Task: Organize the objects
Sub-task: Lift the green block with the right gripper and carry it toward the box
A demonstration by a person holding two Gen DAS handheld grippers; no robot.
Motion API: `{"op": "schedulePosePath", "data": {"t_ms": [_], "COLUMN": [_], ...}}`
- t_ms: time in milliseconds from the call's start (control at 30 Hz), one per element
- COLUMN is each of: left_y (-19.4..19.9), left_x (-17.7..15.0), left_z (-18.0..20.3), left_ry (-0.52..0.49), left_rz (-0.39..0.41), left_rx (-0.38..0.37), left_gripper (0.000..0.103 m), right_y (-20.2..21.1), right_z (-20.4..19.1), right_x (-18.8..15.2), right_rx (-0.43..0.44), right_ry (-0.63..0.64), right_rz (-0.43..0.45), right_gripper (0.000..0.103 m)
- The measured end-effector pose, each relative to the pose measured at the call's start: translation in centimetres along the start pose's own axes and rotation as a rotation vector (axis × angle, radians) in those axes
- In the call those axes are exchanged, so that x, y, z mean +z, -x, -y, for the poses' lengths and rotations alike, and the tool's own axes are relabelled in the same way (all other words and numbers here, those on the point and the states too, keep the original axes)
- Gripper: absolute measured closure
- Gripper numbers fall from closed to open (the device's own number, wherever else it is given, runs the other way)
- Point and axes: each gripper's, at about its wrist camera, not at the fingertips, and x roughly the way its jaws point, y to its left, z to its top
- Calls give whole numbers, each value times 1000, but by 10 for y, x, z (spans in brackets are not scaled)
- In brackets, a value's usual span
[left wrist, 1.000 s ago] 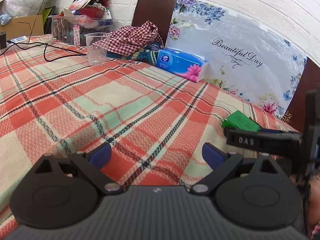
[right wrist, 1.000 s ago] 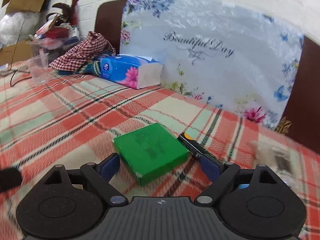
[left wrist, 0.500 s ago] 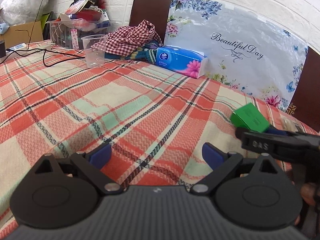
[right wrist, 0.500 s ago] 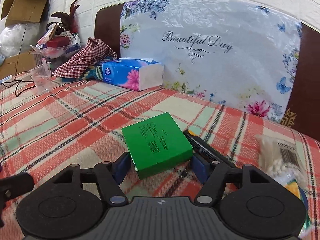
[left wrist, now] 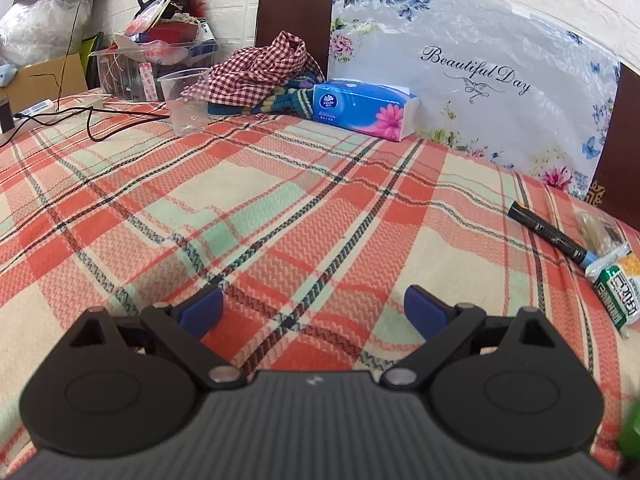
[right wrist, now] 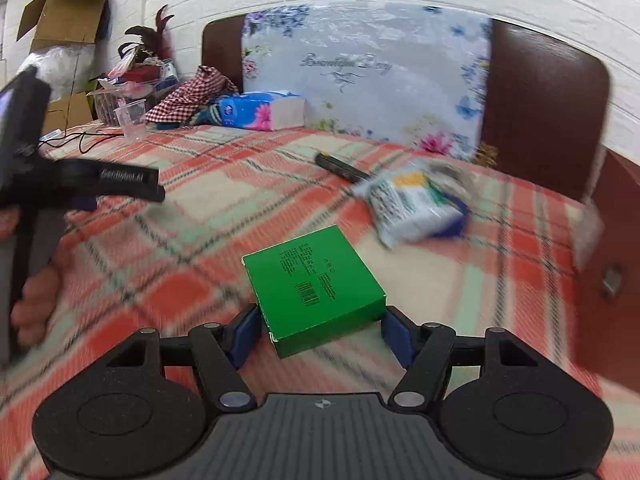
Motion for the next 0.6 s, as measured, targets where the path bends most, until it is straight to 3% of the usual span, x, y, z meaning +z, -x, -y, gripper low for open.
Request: {"op": "schedulePosePath", "data": {"t_ms": [133,200,333,467,600], "left_y": [-2,-3,7,41,80], "left_x": [0,-1,-1,-7,-21], "left_z": [6,12,29,60,117], "left_ry": [-39,-76,-131,-104,-216], "left_rz": [-19,-32,-72,-145,-199], "left_rx": [23,37,49,-174,-472], "left_gripper": [4,4,6,10,16], "right_y": [42,55,67,64,64], "right_z": [24,36,48,43,43], "right_x": [-31,-41,-52,-53,-55], "right_rx": [-71,-105,-114,-118,-109], "right_ry": [-56,-111,-173,-126,-112], "right_rz": [9,12,21,15,21], "right_gripper": [35,22,23,20,20]}}
